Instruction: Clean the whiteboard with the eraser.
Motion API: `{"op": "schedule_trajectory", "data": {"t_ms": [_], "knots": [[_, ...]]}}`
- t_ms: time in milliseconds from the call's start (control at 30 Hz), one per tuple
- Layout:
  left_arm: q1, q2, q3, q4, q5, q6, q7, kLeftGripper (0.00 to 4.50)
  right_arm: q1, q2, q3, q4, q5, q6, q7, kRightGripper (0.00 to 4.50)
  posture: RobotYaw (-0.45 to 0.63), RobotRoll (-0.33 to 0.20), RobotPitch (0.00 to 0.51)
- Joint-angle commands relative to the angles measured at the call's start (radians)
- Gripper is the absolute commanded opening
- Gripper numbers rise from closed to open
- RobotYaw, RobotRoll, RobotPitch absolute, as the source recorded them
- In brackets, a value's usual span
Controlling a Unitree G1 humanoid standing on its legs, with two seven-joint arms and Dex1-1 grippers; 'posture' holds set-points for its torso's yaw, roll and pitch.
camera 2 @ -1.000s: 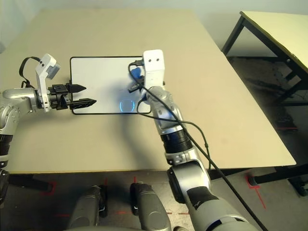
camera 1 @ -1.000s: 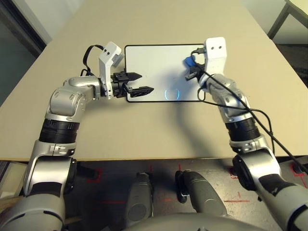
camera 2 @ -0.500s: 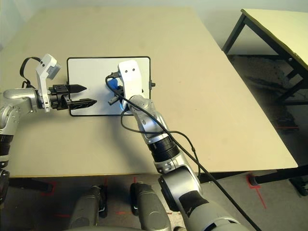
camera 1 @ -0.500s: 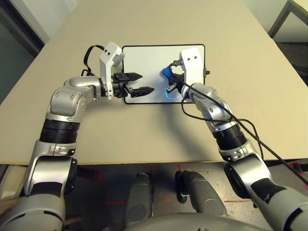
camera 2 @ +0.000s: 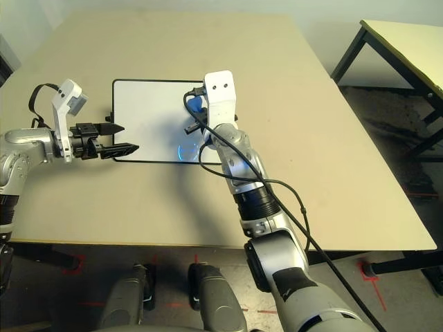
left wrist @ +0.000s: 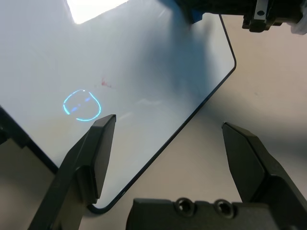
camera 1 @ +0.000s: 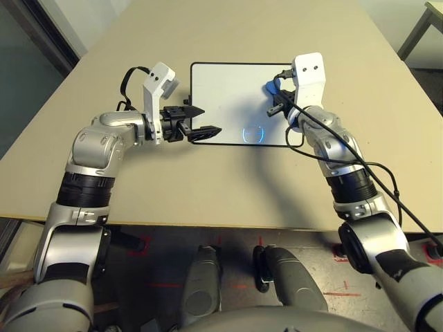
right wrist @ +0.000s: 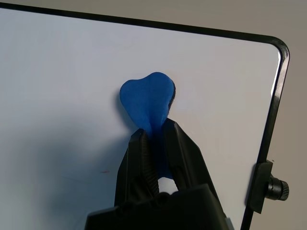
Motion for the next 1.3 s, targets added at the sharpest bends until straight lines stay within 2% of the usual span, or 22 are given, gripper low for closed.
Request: {"op": "schedule_trajectory", "data": {"t_ms": [33, 133, 267, 633, 800, 933, 1300], "knots": [[0.012, 0.008, -0.016, -0.019, 0.002, 0.013, -0.01, 4.5, 0.094, 0.046, 0.054, 0.054, -0.002, 0.076, 0.01, 0.33, -0.06, 0.0, 0.198], [0.002, 0.0, -0.014, -0.015, 0.001, 0.015, -0.004, 4.5, 0.124, 0.084, 0.096, 0.026, -0.001, 0.08, 0.034, 0.33, -0.06, 0.0, 0.2], [0.006, -0.003, -0.014, -0.01, 0.004, 0.008, -0.004, 4.5, 0.159, 0.087, 0.124, 0.019, -0.017, 0.069, 0.042, 0.33, -0.07, 0.0, 0.186], [-0.021, -0.023, -0.022, 0.041, 0.019, -0.029, -0.004, 4.5, 0.053, -0.082, 0.014, 0.106, -0.046, -0.01, 0.002, 0.33, -0.1, 0.0, 0.175], [-0.024, -0.027, -0.024, 0.048, 0.018, -0.035, -0.005, 4.5, 0.016, -0.111, -0.018, 0.119, -0.045, -0.016, -0.015, 0.33, -0.1, 0.0, 0.175], [-0.029, -0.031, -0.026, 0.056, 0.021, -0.038, -0.007, 4.5, 0.022, -0.092, -0.016, 0.126, -0.037, -0.017, -0.005, 0.33, -0.1, 0.0, 0.177], [-0.033, -0.03, -0.025, 0.056, 0.021, -0.038, -0.007, 4.5, 0.064, 0.04, 0.055, 0.106, -0.039, -0.004, 0.019, 0.33, -0.09, 0.0, 0.174]]}}
